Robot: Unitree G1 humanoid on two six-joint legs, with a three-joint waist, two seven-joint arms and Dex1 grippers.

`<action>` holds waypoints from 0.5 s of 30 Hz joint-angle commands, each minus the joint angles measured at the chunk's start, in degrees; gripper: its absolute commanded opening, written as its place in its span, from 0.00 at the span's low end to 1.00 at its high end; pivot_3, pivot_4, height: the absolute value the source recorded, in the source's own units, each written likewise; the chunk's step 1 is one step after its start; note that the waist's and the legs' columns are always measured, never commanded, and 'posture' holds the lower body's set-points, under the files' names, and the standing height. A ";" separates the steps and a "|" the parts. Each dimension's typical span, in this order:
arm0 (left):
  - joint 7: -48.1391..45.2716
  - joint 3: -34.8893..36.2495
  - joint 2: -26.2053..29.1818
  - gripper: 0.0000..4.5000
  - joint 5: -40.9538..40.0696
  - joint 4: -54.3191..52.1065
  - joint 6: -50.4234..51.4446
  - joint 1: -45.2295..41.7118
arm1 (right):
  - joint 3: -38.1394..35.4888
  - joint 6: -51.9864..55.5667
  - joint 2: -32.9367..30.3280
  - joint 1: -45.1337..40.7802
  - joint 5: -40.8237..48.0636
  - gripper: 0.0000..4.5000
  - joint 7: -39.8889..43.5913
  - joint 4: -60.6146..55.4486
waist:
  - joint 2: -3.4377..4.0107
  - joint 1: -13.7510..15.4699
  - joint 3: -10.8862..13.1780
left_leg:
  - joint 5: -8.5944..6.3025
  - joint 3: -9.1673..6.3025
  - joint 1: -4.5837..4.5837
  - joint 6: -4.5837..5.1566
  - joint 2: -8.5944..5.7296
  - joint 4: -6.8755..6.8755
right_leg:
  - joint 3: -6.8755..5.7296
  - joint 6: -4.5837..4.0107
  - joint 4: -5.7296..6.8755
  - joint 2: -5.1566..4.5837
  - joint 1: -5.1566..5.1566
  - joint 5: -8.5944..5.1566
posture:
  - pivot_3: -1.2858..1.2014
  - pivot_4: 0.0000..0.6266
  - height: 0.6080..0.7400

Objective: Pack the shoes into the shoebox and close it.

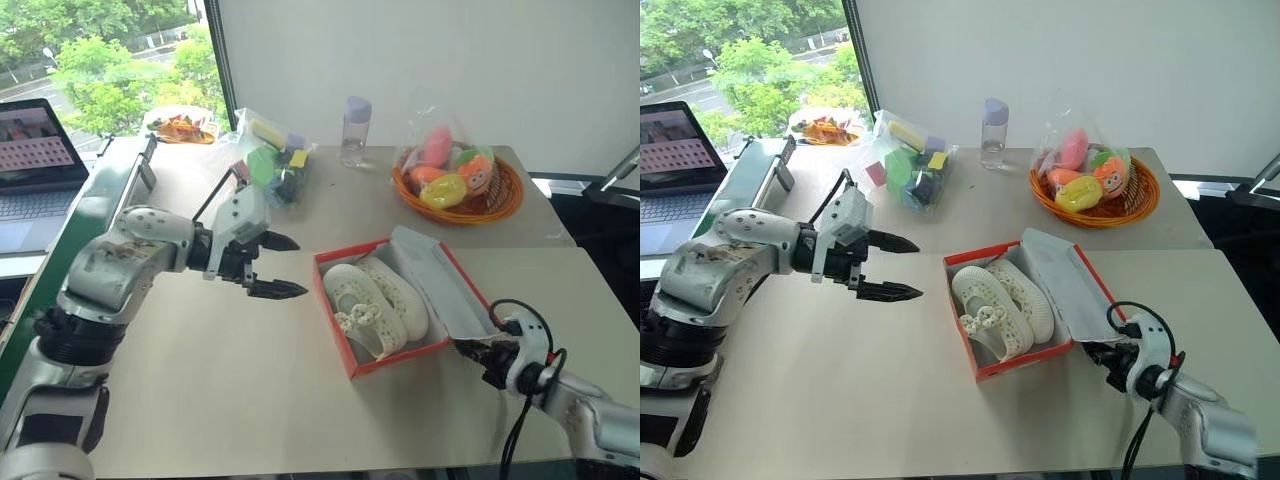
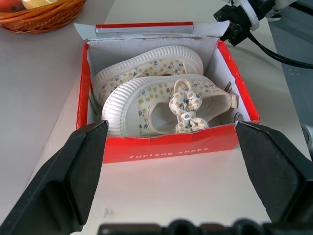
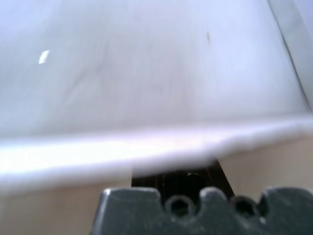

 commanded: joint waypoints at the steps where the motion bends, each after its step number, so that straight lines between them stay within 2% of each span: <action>1: 0.47 2.61 1.61 0.99 -1.68 -3.39 0.91 0.84 | -7.48 -5.65 3.08 -2.39 7.31 0.00 1.19 2.91 | 0.00 0.02 0.00 | 0.00 0.00 0.00 0.00 0.00 0.00 | 0.00 0.01 0.00 0.00 0.01 0.01 | 0.52 0.24 1.00; 7: 0.42 2.97 3.26 0.99 -2.02 -4.60 0.60 2.60 | -13.55 -1.18 2.89 -0.58 22.48 0.00 7.34 -4.31 | 0.03 -0.01 0.00 | 0.00 0.00 0.01 0.00 0.01 0.00 | 0.02 0.02 0.02 0.00 0.02 0.02 | 0.52 0.24 1.00; 10: 0.25 2.35 3.46 0.99 -1.83 -4.10 -0.19 2.56 | -13.47 3.39 0.67 -0.04 30.45 0.00 8.91 -10.96 | 0.03 -0.10 0.00 | 0.00 0.01 0.05 0.00 0.03 0.00 | 0.04 0.02 0.06 0.01 0.03 0.02 | 0.52 0.24 1.00; 15: -0.06 1.60 3.20 0.99 -1.32 -3.50 -1.22 2.26 | -10.95 8.35 -4.96 -0.21 38.53 0.00 9.97 -19.86 | 0.03 -0.16 -0.01 | 0.00 0.06 0.17 0.00 0.09 0.00 | 0.08 0.01 0.06 0.05 0.10 0.02 | 0.52 0.24 1.00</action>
